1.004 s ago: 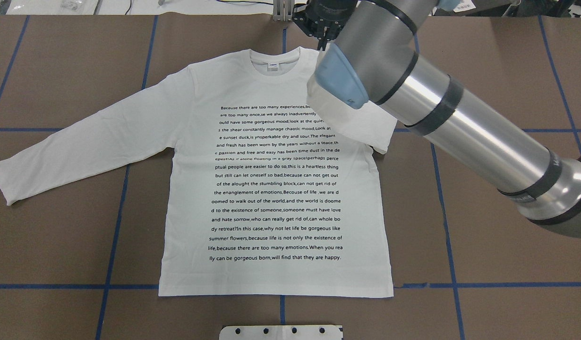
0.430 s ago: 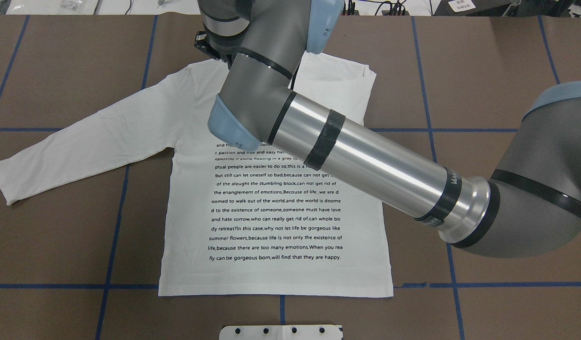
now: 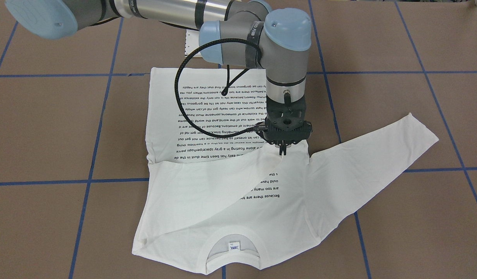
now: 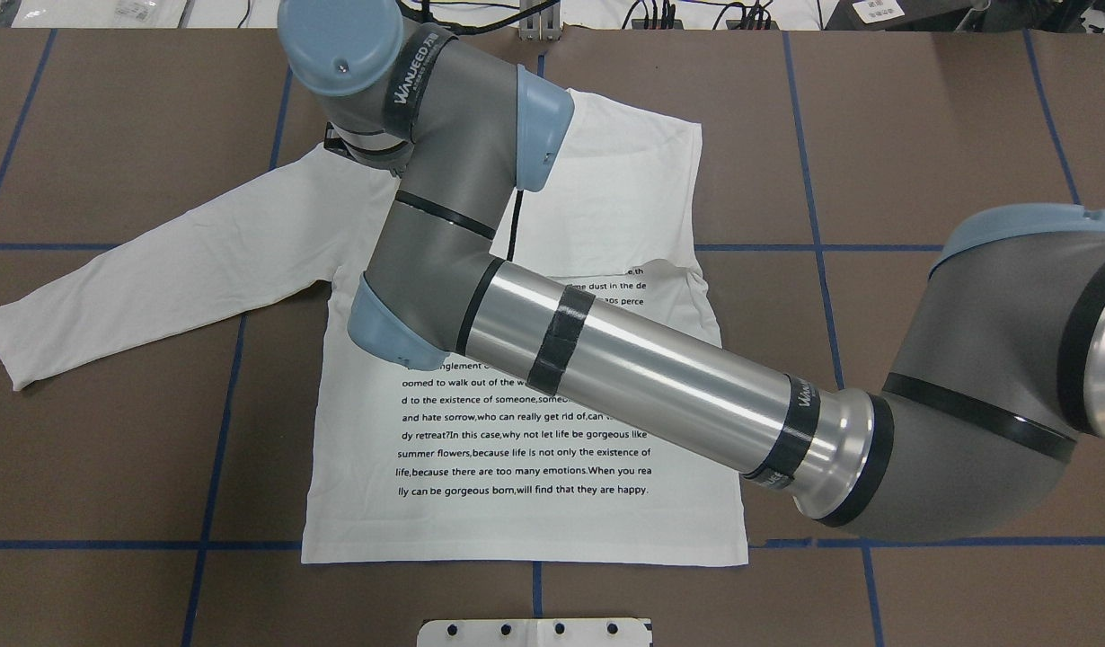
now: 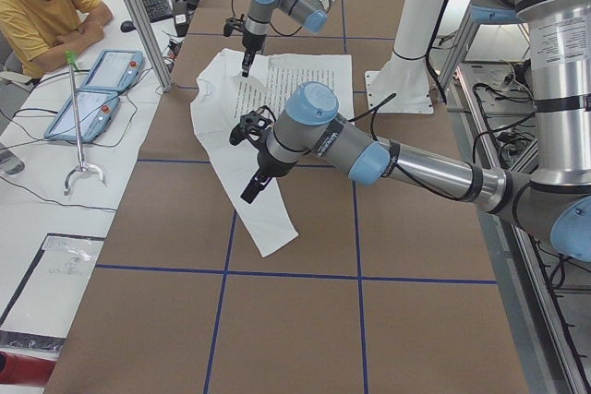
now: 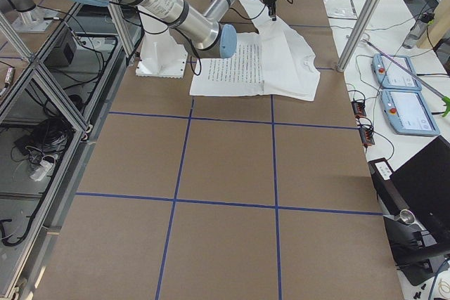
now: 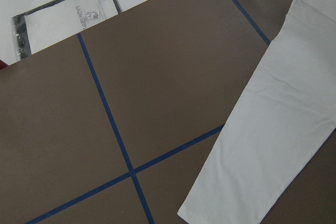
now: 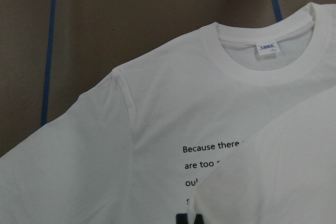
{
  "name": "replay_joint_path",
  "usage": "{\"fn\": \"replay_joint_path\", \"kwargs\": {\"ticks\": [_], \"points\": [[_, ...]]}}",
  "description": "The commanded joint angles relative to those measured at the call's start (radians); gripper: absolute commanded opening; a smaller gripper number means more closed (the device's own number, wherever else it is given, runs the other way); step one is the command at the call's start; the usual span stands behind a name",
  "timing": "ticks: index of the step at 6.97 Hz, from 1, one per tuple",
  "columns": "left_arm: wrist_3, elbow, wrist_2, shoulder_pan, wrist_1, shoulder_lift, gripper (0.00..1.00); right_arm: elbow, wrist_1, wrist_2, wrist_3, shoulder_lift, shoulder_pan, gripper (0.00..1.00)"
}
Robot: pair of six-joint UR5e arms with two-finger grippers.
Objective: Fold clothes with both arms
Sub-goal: 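Grasp the sleeve cuff with the right gripper and fold it across the shirt body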
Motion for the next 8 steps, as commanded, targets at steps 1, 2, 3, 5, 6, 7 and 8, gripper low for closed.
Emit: {"fn": "replay_joint_path", "kwargs": {"ticks": [1, 2, 3, 5, 6, 7, 8], "points": [[0.000, 0.002, 0.000, -0.001, 0.000, 0.000, 1.00, -0.065, 0.014, -0.023, 0.012, 0.060, -0.009, 0.15], [0.000, 0.002, -0.002, -0.001, 0.000, 0.000, 1.00, -0.078, 0.033, -0.041, 0.067, 0.065, -0.011, 0.85], [0.000, 0.005, -0.002, -0.001, 0.000, 0.002, 1.00, -0.124, 0.034, -0.041, 0.101, 0.107, -0.011, 0.99], [-0.003, 0.010, 0.000, 0.001, 0.002, -0.003, 1.00, -0.135, 0.029, -0.043, 0.124, 0.128, -0.010, 1.00], [-0.006, 0.007, 0.000, 0.001, 0.000, -0.011, 1.00, -0.132, 0.023, -0.035, 0.124, 0.128, 0.001, 1.00], [-0.011, 0.007, 0.002, 0.004, 0.000, -0.041, 1.00, -0.114, -0.038, 0.012, 0.109, 0.113, 0.053, 1.00], [-0.003, 0.060, 0.003, 0.006, 0.000, -0.114, 1.00, -0.008, -0.092, 0.120, 0.077, 0.030, 0.148, 1.00]]}}
